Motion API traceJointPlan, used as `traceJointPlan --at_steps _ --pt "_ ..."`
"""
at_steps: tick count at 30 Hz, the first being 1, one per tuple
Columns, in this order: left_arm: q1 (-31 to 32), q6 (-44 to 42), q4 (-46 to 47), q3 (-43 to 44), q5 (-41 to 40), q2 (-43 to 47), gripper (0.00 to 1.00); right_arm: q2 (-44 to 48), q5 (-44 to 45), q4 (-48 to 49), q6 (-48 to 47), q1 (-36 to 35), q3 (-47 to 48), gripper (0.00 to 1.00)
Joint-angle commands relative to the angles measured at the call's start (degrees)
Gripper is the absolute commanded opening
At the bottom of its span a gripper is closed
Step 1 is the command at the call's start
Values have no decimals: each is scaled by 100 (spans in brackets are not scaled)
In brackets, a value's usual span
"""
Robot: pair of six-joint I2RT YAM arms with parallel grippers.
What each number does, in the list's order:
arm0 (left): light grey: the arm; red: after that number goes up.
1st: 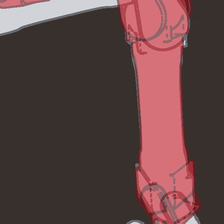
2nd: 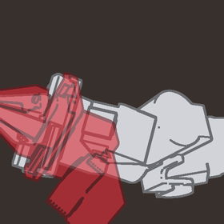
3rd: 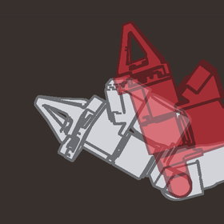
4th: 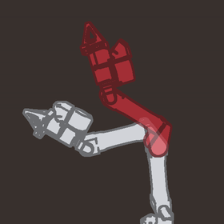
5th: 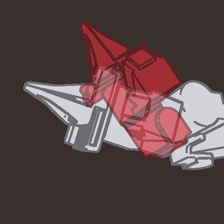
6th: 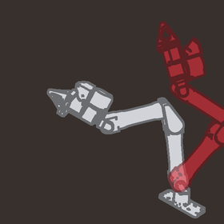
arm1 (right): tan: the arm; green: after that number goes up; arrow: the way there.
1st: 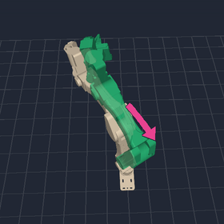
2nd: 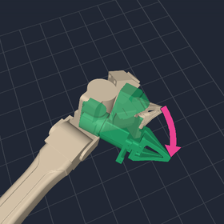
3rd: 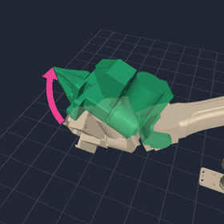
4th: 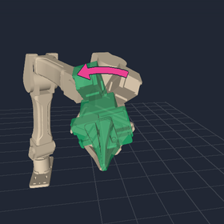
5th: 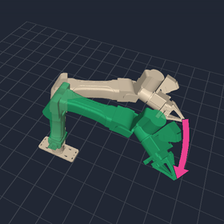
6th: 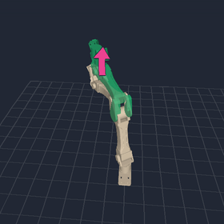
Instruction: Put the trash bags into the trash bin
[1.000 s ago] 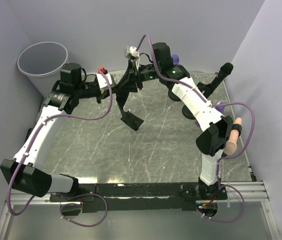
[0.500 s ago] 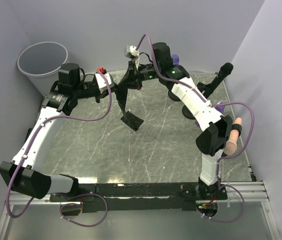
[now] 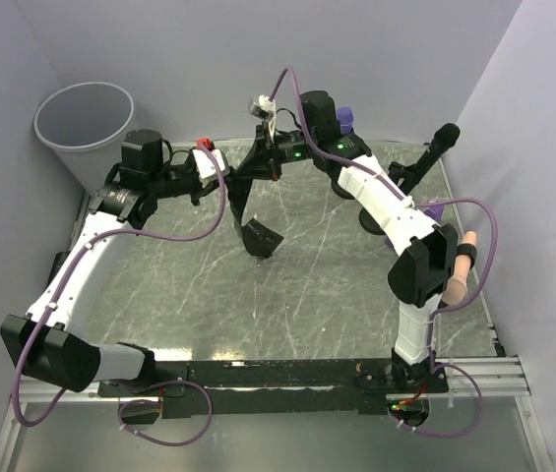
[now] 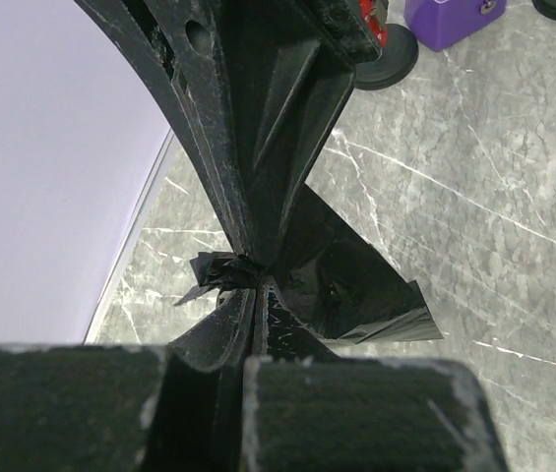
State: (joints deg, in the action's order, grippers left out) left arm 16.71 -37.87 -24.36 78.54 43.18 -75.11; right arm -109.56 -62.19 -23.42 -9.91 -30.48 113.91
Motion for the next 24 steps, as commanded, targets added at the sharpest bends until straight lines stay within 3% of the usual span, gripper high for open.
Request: traceJointPlan --at_steps 1,5,8,10,15,21,24 --pt "-19 60 124 47 76 181 1 356 23 215 16 174 17 0" --pt "-19 104 133 108 191 155 1 321 -47 215 -2 148 35 0" --pt "-10 122 -24 231 261 67 16 295 -38 259 51 130 44 0" --pt "-10 95 -209 345 331 -3 16 286 -38 250 33 121 70 0" --pt "-36 701 -157 574 402 -161 17 286 -12 136 -116 121 88 0" --pt "-71 1527 -245 882 604 -469 30 330 -38 83 -186 121 61 0" --pt "-98 1835 -341 1083 674 -627 26 347 -38 74 -213 112 53 0"
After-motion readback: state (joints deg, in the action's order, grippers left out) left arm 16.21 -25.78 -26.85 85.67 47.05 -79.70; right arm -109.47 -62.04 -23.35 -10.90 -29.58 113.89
